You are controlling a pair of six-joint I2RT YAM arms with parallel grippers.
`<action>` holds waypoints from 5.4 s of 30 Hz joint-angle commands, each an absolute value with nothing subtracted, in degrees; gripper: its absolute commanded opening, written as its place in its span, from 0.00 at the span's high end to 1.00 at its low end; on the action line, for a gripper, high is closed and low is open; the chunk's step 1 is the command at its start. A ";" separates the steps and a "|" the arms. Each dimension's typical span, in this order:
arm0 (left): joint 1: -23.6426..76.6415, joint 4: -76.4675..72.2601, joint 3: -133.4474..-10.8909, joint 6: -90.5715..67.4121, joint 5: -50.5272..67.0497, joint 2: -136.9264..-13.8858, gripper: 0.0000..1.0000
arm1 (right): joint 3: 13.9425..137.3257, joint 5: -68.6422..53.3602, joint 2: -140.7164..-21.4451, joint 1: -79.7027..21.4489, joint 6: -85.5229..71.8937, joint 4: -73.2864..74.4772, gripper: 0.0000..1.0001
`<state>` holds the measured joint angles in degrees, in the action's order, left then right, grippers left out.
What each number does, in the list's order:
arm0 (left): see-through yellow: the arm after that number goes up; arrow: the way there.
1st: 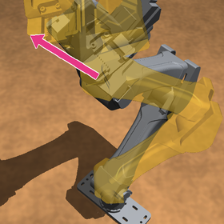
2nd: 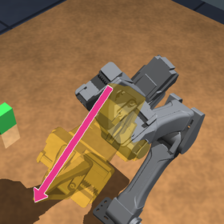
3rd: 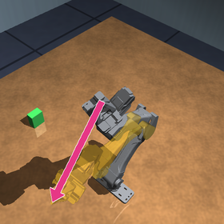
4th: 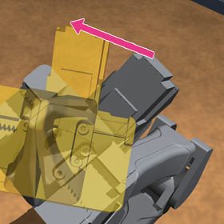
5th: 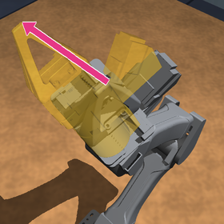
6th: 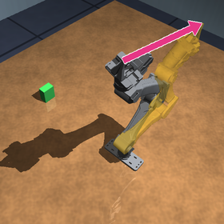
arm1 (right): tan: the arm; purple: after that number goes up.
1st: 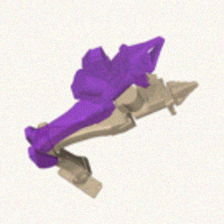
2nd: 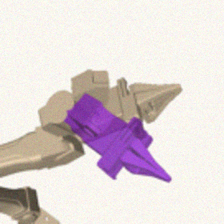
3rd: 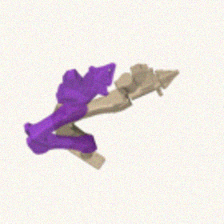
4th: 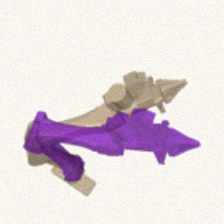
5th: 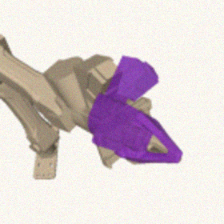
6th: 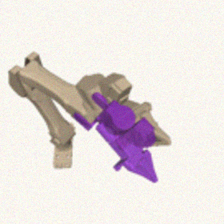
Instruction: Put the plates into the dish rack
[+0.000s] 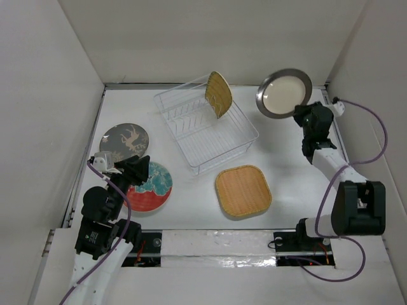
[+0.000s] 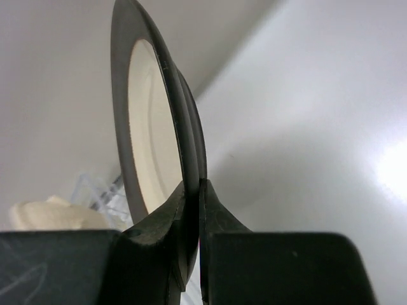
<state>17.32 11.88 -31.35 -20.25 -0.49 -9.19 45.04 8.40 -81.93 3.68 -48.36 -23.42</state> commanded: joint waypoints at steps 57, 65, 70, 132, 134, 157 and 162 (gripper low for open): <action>17.75 9.49 -32.08 -20.04 -0.35 -8.88 0.58 | 106.70 23.57 -111.82 -34.99 -8.69 2.99 0.35; 17.75 9.40 -32.08 -19.95 -0.26 -8.70 0.58 | 88.81 6.78 -90.41 -31.21 -15.45 -2.52 0.29; 17.75 9.32 -32.08 -19.86 1.49 -7.56 0.59 | 57.53 5.54 -72.10 -27.08 -26.87 -6.68 1.00; 17.75 9.58 -32.26 -20.13 0.79 -6.86 0.60 | 94.62 14.64 -88.36 -42.09 -9.43 10.62 1.00; 17.75 9.58 -32.26 -20.13 0.79 -6.85 0.60 | 106.22 18.53 -94.19 -42.10 -6.61 14.56 1.00; 17.75 9.40 -32.26 -19.69 1.32 -7.38 0.60 | 140.72 42.99 -124.81 -46.33 10.90 25.67 1.00; 17.75 9.32 -32.34 -19.78 1.14 -7.64 0.59 | 137.73 39.83 -126.38 -44.65 9.23 24.53 1.00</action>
